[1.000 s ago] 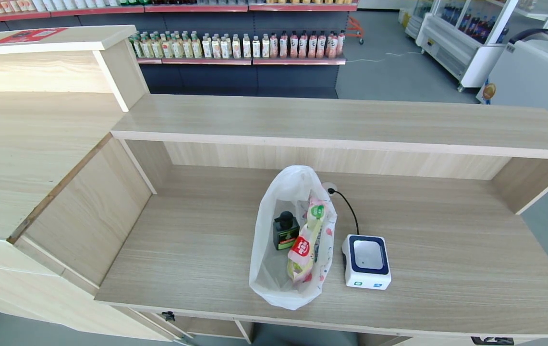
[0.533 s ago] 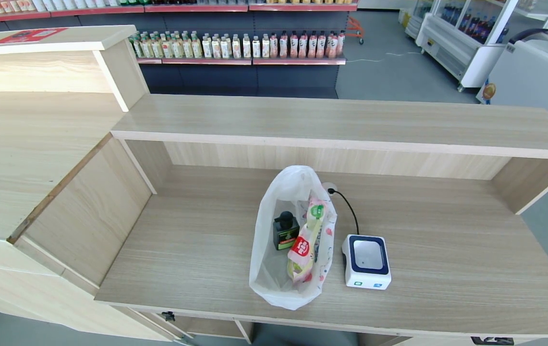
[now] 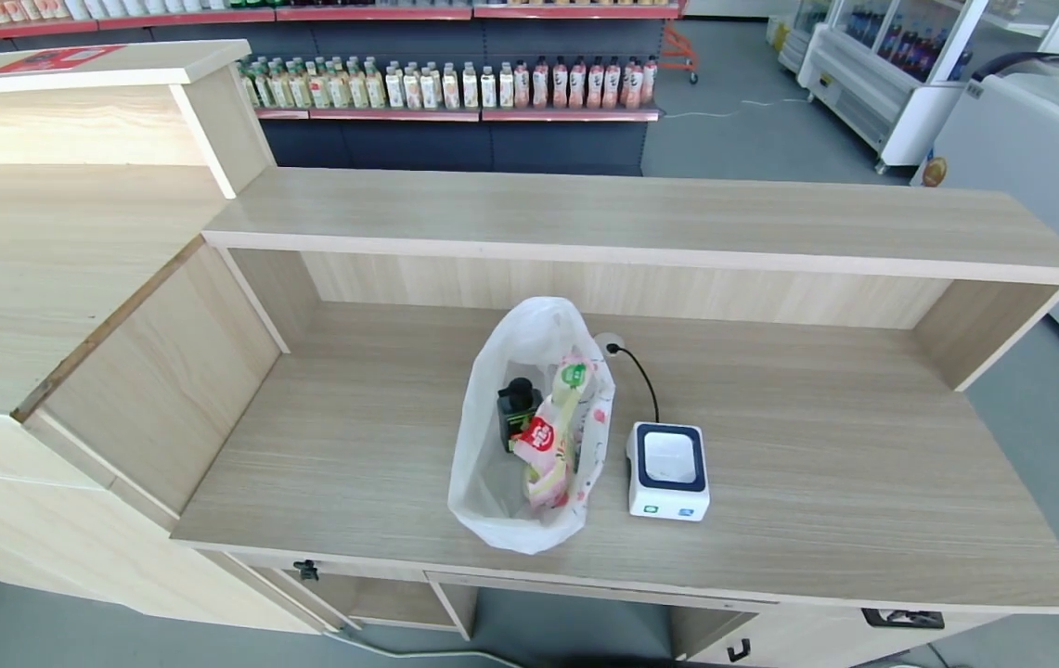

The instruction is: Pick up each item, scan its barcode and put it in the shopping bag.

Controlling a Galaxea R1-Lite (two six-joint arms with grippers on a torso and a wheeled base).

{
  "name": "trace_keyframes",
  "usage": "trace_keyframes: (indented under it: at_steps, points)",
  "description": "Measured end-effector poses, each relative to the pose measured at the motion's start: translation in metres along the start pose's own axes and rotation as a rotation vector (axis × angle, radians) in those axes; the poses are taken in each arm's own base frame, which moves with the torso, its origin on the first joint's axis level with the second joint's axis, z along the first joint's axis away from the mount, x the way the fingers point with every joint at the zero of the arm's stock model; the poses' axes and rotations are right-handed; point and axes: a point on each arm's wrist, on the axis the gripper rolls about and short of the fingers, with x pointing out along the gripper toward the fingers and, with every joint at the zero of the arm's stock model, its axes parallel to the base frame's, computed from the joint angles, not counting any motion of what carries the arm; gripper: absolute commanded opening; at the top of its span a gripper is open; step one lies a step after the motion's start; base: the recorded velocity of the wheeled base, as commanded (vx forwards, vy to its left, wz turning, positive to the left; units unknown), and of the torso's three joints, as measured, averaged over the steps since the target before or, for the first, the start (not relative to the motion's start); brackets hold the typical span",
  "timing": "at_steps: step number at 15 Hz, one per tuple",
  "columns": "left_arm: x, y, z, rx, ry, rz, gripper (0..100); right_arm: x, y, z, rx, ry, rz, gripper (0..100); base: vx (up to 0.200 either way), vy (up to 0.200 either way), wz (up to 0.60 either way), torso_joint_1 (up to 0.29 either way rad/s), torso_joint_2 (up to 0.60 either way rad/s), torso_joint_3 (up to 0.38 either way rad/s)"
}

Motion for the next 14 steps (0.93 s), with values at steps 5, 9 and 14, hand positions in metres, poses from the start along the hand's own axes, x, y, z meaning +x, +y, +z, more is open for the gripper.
trace_keyframes:
  at_steps: [5, 9, 14]
  points:
    - [0.0000, 0.0000, 0.0000, -0.003, 0.000, -0.001, 100, 0.0000, 0.0000, -0.0002, 0.000, 0.001, -0.001, 100, 0.000, -0.080, 0.00, -0.001, 0.00, 0.000]
    - [0.0008, 0.0000, 0.0002, -0.001, 0.011, -0.004, 100, 0.0001, 0.0001, -0.0001, -0.004, 0.001, 0.000, 100, 0.200, -0.200, 0.00, 0.003, -0.01, 0.001]
    - [0.0016, 0.0000, 0.0005, -0.001, 0.021, -0.007, 100, 0.0001, 0.0000, -0.0001, -0.001, 0.002, 0.001, 100, 0.200, -0.200, 0.00, 0.012, 0.00, -0.001]
